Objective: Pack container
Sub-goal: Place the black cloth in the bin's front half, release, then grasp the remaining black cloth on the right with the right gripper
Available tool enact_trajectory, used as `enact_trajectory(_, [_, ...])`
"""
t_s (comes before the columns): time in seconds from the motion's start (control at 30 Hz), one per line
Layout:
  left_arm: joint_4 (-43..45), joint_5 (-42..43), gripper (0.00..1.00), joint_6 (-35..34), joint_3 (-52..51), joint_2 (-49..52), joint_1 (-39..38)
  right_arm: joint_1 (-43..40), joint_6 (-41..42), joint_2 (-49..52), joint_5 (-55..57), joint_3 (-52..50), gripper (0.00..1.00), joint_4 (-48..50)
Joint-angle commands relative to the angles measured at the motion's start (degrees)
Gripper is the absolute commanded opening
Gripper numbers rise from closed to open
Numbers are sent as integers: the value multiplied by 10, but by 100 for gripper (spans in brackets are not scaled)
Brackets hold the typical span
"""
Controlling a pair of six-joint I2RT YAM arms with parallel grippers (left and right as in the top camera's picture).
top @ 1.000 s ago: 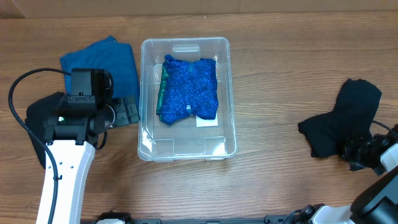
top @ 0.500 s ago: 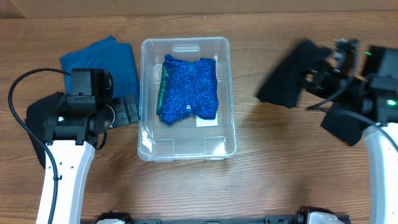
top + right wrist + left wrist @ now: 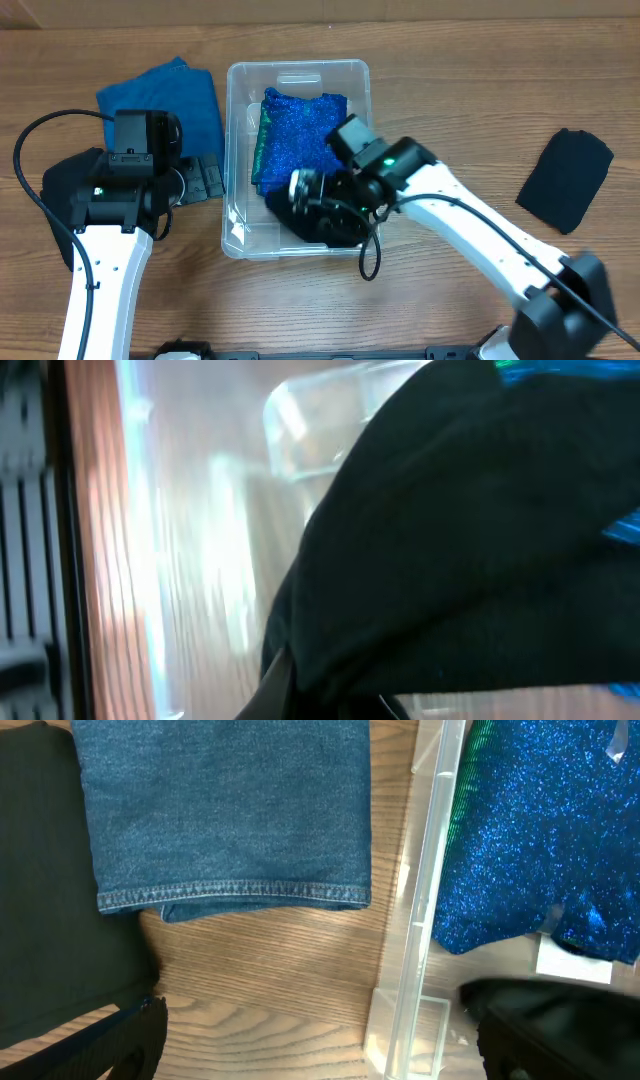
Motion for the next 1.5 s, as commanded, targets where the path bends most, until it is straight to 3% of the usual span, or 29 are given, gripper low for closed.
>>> enact_trajectory(0.0, [1,-7,100,-12,14,1,3,5,-118,54,-14,10,4,-6])
enact_trajectory(0.1, [1,-7,100,-12,14,1,3,5,-108,85,13,10,6,22])
enact_trajectory(0.13, [1,-7,100,-12,14,1,3,5,-69,85,49,10,35,50])
enact_trajectory(0.17, [1,-6,100,-12,14,1,3,5,-21,85,95,10,49,81])
enact_trajectory(0.23, [1,-6,100,-12,13,1,3,5,91,82,229,11,49,157])
enact_trajectory(0.27, [0,-6,100,-12,13,1,3,5,100,82,249,11,52,172])
enact_trajectory(0.3, [0,-6,100,-12,13,1,3,5,100,82,249,11,92,182])
enact_trajectory(0.33, [0,-6,100,-12,13,1,3,5,100,82,250,11,100,185])
enact_trajectory(0.43, [0,-7,100,-12,13,1,3,5,178,77,324,11,100,204])
enact_trajectory(0.57, [1,-7,100,-12,13,1,3,-10,356,-35,429,41,100,214])
enact_trajectory(0.67, [0,-7,100,-12,13,1,3,-128,546,-154,429,52,100,198])
enact_trajectory(0.73, [-3,-7,100,-12,13,1,3,-263,608,-188,401,52,100,155])
enact_trajectory(0.83, [-4,-6,100,-12,13,1,3,-500,607,-166,268,50,100,109])
enact_trajectory(0.9, [-4,-6,100,-12,13,1,3,-657,607,-99,200,42,100,104])
enact_trajectory(0.97, [-4,-7,100,-12,13,1,3,-740,605,-16,174,40,100,103])
enact_trajectory(1.23, [-6,-7,100,-12,13,1,3,-808,562,196,155,39,100,137])
enact_trajectory(1.37, [-5,-7,100,-12,13,1,3,-808,528,250,78,39,100,152])
enact_trajectory(1.4, [-5,-7,100,-12,13,1,3,-808,499,259,38,39,95,154])
enact_trajectory(1.43, [-5,-7,100,-12,13,1,3,-808,477,262,2,39,82,154])
enact_trajectory(1.47, [-5,-7,100,-12,13,1,3,-808,467,262,-24,39,61,155])
